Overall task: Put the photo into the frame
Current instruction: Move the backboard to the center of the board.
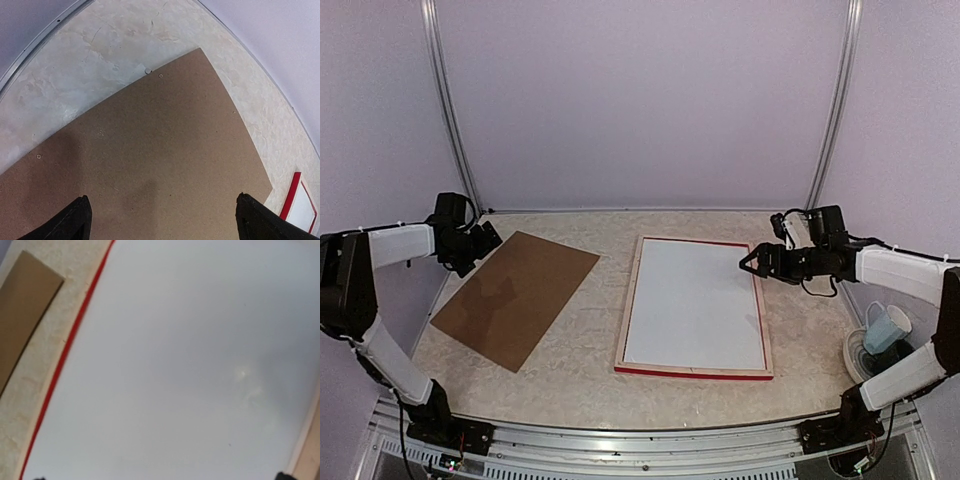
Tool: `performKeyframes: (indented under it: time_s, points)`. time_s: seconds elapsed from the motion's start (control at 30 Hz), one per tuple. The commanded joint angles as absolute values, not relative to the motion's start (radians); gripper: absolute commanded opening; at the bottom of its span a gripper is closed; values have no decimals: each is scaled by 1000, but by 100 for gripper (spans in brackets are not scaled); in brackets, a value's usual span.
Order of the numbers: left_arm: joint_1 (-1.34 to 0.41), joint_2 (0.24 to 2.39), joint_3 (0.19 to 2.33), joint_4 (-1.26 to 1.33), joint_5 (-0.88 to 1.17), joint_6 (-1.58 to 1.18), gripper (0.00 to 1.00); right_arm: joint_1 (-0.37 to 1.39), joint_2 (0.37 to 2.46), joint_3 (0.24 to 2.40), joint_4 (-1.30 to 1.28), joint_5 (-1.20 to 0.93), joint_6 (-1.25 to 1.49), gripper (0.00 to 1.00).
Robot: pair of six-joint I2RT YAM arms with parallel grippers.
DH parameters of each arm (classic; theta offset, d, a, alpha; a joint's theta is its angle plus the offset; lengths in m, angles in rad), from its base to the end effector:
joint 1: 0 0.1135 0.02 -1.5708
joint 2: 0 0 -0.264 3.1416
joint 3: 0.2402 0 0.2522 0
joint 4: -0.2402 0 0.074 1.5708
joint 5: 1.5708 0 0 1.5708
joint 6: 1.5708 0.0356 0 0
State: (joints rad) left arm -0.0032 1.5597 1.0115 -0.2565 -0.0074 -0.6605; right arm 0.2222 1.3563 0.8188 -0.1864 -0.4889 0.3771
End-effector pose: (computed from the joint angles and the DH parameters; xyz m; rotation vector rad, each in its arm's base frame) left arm 0.3334 -0.0008 0.2220 -0.7772 2.2679 -0.3063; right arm 0.2733 0.0789 0.2277 -0.0809 2.3431 0.8652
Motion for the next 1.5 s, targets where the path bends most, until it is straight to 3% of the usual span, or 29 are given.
performKeyframes:
  time_s: [0.0,0.73,1.47]
  points:
    - [46,1624,1055,-214,55,-647,99,264,1368,874,-172,-509,386,99]
    - [54,1771,1035,-167,120,-647,99,595,1518,1036,-175,-424,314,99]
    - [-23,1697,844,-63,207,-731,99,706,1647,1165,-199,-413,308,99]
